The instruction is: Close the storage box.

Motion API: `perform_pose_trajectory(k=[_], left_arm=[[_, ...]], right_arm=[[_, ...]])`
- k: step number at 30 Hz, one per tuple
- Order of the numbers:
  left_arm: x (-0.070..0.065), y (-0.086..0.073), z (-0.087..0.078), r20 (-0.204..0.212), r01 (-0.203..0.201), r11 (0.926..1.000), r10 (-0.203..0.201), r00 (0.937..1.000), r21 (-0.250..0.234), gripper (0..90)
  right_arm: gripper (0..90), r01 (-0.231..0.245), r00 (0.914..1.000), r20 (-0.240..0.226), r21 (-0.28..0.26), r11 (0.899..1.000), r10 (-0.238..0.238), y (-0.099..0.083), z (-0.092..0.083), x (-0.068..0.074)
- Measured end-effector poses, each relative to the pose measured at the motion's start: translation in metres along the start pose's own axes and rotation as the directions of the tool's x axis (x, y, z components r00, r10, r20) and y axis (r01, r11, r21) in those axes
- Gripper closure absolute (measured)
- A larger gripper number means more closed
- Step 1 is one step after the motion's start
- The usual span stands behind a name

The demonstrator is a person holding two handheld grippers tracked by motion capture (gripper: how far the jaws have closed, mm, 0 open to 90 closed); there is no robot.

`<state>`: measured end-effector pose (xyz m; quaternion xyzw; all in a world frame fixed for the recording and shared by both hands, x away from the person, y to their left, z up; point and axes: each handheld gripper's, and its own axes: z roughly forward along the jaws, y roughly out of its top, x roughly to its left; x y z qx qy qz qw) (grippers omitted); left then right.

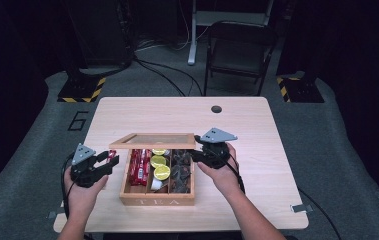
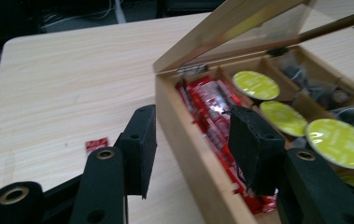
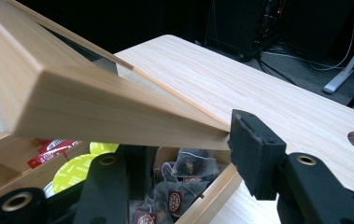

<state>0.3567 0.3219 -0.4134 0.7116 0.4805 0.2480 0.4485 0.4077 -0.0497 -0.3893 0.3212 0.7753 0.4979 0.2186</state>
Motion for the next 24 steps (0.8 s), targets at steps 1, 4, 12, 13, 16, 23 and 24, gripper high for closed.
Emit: perform_pose_trajectory(k=[1,4,12,13,16,23,24], left_arm=[[-0.002,0.001,0.0,0.004,0.002,0.9999,-0.002,1.0,-0.01,52.1],[-0.007,0.008,-0.005,0.01,-0.004,0.9996,0.004,0.9999,-0.027,51.1],[-0.012,0.019,-0.012,0.013,-0.029,0.9972,0.03,0.9995,-0.069,50.6],[-0.013,0.02,-0.013,0.019,-0.029,0.9966,0.03,0.9994,-0.078,51.2],[-0.013,0.023,-0.014,0.058,-0.017,0.9985,0.02,0.9981,-0.053,52.8],[-0.022,0.028,-0.013,0.055,-0.076,0.9961,0.079,0.9954,-0.045,55.8],[-0.024,0.029,-0.014,0.046,-0.089,0.9952,0.091,0.9948,-0.041,55.8]], right_arm=[[51.9,0.0,1.0,0.0,0.0,1.0,0.0,0.0,0.0,0.0],[51.9,0.008,0.9999,-0.006,0.007,1.0,-0.008,-0.002,-0.001,0.001],[51.7,0.008,1.0,-0.002,0.014,1.0,-0.008,-0.005,-0.002,0.004],[51.7,0.01,0.9999,0.002,0.017,1.0,-0.01,-0.006,-0.002,0.004],[51.8,0.008,1.0,0.004,0.015,1.0,-0.008,-0.008,-0.002,0.005],[52.4,-0.009,0.9999,-0.005,0.016,1.0,0.009,-0.012,-0.003,0.005],[52.8,-0.017,0.9999,-0.004,0.016,1.0,0.017,-0.012,-0.004,0.006]])
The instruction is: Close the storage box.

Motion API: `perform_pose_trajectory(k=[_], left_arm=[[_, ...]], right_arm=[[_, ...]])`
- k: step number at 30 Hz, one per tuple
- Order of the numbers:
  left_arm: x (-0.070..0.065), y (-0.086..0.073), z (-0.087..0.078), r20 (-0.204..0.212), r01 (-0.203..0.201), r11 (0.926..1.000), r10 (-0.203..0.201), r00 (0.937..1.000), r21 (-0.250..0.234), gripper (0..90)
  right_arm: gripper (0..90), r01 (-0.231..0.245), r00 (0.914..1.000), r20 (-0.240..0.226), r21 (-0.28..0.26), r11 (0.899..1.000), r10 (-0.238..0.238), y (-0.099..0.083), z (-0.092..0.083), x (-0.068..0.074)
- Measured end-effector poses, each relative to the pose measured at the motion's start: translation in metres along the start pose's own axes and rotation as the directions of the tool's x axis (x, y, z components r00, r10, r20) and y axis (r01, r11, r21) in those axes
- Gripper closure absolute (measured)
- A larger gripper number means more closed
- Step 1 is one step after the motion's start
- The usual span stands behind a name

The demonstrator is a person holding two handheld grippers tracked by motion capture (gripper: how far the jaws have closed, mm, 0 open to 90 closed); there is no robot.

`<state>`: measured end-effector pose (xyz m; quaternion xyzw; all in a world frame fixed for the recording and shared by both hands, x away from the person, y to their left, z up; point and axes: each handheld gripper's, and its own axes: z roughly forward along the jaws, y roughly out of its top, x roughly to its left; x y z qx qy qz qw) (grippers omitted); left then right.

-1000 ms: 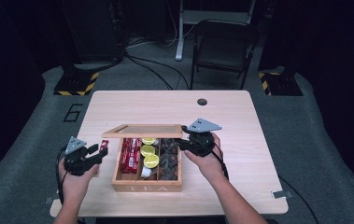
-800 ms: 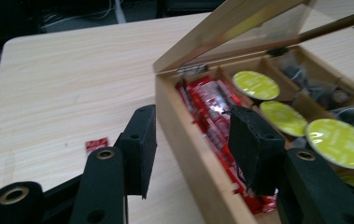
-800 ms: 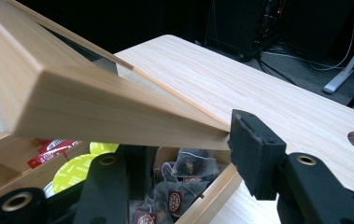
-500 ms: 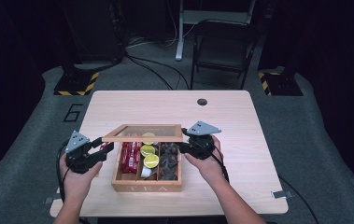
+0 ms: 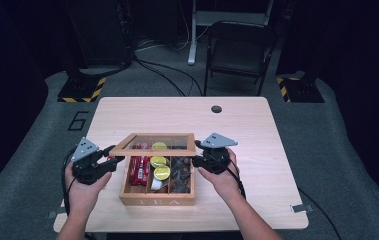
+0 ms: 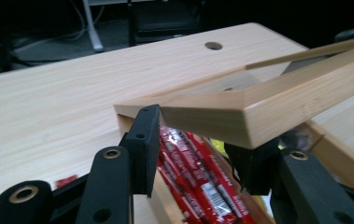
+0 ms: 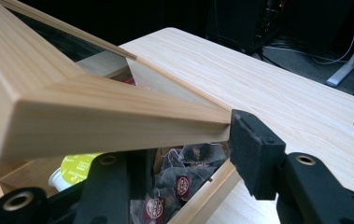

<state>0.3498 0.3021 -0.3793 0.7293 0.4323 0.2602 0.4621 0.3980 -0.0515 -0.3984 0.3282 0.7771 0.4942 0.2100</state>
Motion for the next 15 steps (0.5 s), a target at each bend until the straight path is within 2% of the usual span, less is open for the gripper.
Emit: perform_pose_trajectory(k=[2,7,15], left_arm=[[-0.001,0.001,0.0,-0.011,-0.008,1.0,0.008,0.9999,-0.002,55.8],[0.0,0.002,-0.001,-0.004,0.003,1.0,-0.003,1.0,-0.004,55.8],[0.003,0.01,-0.001,0.012,-0.007,1.0,0.007,0.9999,-0.003,55.5]], right_arm=[[53.6,0.001,1.0,-0.006,-0.003,1.0,-0.001,0.0,-0.001,-0.001],[53.7,-0.022,0.9996,-0.017,-0.004,1.0,0.022,0.0,-0.003,-0.001],[53.4,0.0,0.9999,-0.012,-0.016,1.0,-0.001,0.007,-0.013,0.004]])
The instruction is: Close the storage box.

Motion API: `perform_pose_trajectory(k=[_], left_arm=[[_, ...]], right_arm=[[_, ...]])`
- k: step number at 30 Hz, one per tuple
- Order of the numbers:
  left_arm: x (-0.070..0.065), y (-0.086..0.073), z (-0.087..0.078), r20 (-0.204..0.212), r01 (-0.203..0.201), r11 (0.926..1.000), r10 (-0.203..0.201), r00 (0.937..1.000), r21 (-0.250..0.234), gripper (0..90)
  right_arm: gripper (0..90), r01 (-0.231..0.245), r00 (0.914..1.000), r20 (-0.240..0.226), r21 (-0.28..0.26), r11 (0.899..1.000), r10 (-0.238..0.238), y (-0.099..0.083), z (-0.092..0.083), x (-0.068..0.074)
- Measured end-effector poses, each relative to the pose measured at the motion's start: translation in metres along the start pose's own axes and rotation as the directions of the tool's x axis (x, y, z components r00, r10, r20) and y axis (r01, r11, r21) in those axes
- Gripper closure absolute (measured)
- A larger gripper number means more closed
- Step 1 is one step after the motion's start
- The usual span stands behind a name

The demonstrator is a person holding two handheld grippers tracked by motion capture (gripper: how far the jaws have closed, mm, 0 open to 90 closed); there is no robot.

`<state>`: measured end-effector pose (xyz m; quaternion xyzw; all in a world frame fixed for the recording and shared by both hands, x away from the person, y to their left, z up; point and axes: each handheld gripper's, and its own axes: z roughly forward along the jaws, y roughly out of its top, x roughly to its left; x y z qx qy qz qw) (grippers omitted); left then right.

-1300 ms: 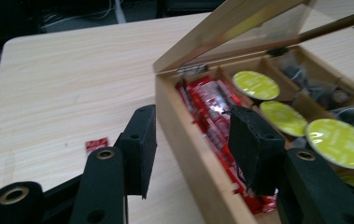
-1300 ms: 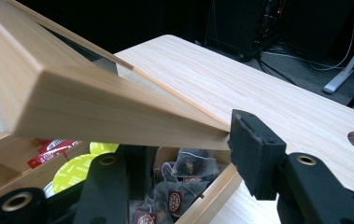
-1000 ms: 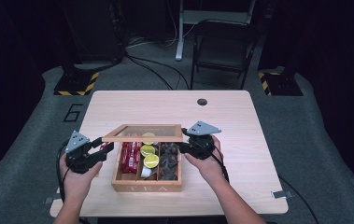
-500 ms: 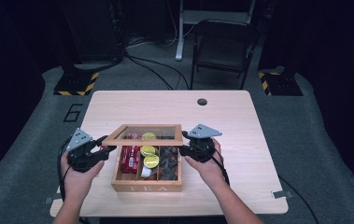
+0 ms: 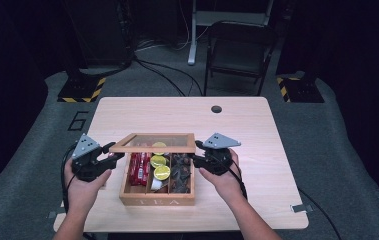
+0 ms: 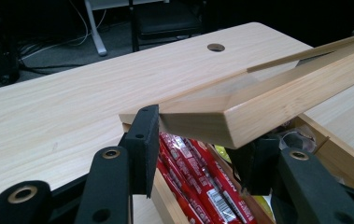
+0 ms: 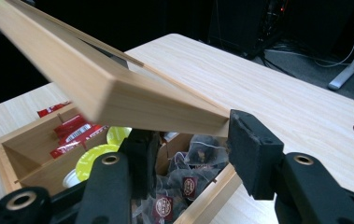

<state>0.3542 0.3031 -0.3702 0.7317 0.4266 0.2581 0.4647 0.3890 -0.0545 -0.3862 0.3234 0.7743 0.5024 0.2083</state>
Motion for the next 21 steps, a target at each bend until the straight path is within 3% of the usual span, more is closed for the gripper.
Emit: perform_pose_trajectory(k=[7,12,21], left_arm=[[0.003,0.005,0.001,0.009,0.004,1.0,-0.005,0.9999,0.007,55.3],[0.006,0.008,-0.002,0.034,0.01,0.9999,-0.009,0.9994,-0.003,55.5],[0.006,0.001,-0.011,0.057,-0.016,0.9999,0.016,0.9982,0.006,55.4]], right_arm=[[53.8,-0.002,1.0,0.003,0.004,1.0,0.002,0.01,-0.006,0.003],[54.8,0.044,0.999,0.007,0.001,0.999,-0.044,0.018,-0.015,0.007],[55.6,0.035,0.9993,-0.015,-0.013,0.999,-0.035,0.009,-0.028,0.012]])
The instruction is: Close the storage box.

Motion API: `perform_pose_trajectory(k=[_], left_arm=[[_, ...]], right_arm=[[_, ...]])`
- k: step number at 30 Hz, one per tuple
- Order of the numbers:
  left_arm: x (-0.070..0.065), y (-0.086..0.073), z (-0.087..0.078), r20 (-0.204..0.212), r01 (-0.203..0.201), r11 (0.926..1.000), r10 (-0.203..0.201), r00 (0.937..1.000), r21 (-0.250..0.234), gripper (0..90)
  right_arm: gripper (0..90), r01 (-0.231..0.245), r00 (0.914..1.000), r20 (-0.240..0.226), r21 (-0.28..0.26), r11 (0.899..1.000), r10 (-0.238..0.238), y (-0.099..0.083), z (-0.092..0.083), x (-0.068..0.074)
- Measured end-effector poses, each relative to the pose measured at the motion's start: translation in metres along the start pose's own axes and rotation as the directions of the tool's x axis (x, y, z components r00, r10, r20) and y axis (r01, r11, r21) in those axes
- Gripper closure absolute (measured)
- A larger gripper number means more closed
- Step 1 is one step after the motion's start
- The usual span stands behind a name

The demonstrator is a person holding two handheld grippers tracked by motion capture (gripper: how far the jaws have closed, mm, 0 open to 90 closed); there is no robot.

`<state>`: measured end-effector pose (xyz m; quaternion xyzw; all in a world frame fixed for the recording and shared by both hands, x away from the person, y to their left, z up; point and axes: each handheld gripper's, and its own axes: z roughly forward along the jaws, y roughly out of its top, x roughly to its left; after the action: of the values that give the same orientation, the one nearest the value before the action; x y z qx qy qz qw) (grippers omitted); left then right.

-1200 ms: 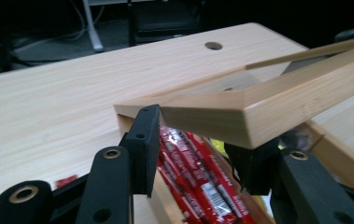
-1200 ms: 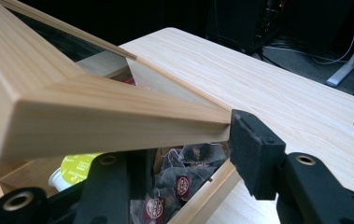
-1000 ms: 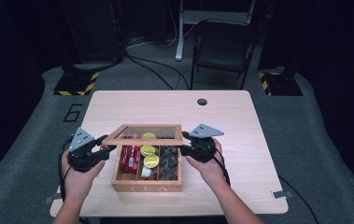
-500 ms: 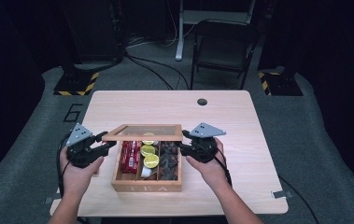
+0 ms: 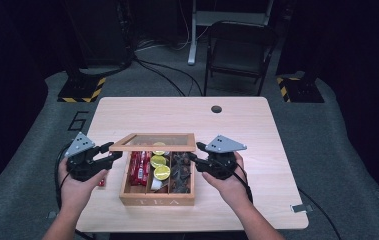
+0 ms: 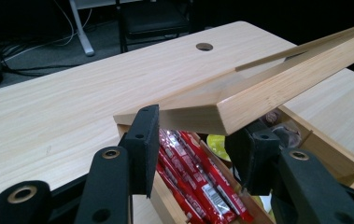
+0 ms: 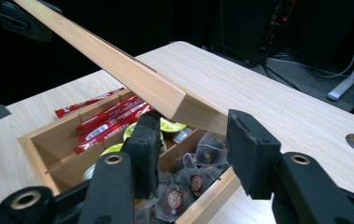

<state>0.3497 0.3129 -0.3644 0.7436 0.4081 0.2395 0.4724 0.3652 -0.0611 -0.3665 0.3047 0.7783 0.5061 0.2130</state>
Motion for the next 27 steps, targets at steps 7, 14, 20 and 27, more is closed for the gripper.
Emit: perform_pose_trajectory(k=[7,14,20,27], left_arm=[[-0.003,-0.008,-0.002,0.015,-0.018,0.9998,0.018,0.9997,-0.005,55.4],[-0.005,-0.015,-0.004,0.017,-0.027,0.9996,0.028,0.9995,-0.006,55.2],[-0.006,-0.022,-0.004,0.022,-0.028,0.9996,0.028,0.9994,-0.009,54.7],[-0.008,-0.029,-0.004,0.024,-0.029,0.9996,0.029,0.9993,-0.006,54.0]], right_arm=[[60.7,0.028,0.9994,-0.021,-0.008,1.0,-0.029,-0.003,-0.009,0.005],[63.6,0.045,0.9986,-0.026,0.002,0.999,-0.045,-0.009,-0.012,0.008],[64.7,0.066,0.9974,-0.03,0.015,0.998,-0.066,-0.014,-0.013,0.011],[67.7,0.084,0.9961,-0.026,0.01,0.996,-0.084,-0.022,-0.015,0.014]])
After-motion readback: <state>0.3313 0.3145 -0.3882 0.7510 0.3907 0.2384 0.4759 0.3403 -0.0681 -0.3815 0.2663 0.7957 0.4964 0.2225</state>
